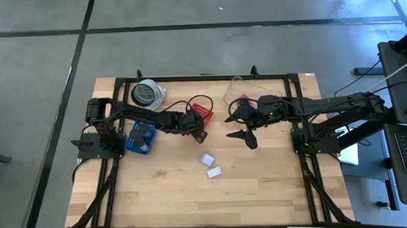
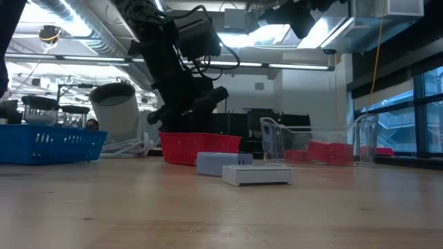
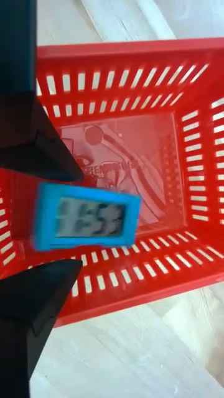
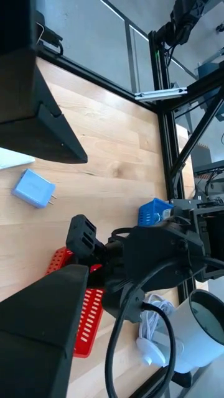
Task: Pick & Place Office items
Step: Put the blue digital clock into the red bin, then put the light blue charger adapter into the white bin
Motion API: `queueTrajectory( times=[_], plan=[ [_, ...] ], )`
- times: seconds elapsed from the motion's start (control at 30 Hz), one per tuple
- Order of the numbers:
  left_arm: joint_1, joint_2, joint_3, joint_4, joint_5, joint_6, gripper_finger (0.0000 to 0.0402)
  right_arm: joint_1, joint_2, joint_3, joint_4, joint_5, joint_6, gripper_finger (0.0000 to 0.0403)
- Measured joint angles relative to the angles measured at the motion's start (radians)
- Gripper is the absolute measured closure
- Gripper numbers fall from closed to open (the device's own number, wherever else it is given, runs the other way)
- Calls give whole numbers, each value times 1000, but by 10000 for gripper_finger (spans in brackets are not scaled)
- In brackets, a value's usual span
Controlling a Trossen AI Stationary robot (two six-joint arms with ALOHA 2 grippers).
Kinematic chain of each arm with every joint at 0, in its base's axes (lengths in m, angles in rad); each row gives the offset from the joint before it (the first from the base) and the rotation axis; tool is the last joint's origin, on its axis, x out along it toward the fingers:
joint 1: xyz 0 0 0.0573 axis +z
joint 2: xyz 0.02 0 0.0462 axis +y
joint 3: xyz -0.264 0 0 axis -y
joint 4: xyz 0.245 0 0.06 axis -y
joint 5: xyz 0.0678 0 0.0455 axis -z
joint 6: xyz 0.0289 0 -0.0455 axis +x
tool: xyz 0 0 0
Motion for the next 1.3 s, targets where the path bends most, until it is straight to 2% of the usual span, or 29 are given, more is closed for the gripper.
queueTrajectory(
  times=[0.27, 0.47, 0.63, 0.93, 1.17, 1.3],
  plan=[
    [0, -10, 31, -39, 45, 75, 157, 0, 0, 0, 0, 0, 3, 120],
    [-48, -81, 105, -59, -30, 162, 162, 5, 1, 0, -12, -3, 4, 120],
    [-128, -200, 126, -159, -100, 169, 162, 55, 14, 0, 4, -3, -3, 120],
    [-361, -392, 125, -233, -294, 76, 164, 134, 218, 0, 124, -1, 9, 120],
    [-502, -450, 124, -233, -384, 56, 164, 159, 385, 0, 255, 5, 83, 117],
    [-559, -456, 124, -234, -412, 42, 164, 184, 459, 0, 310, 5, 82, 96]
  ],
)
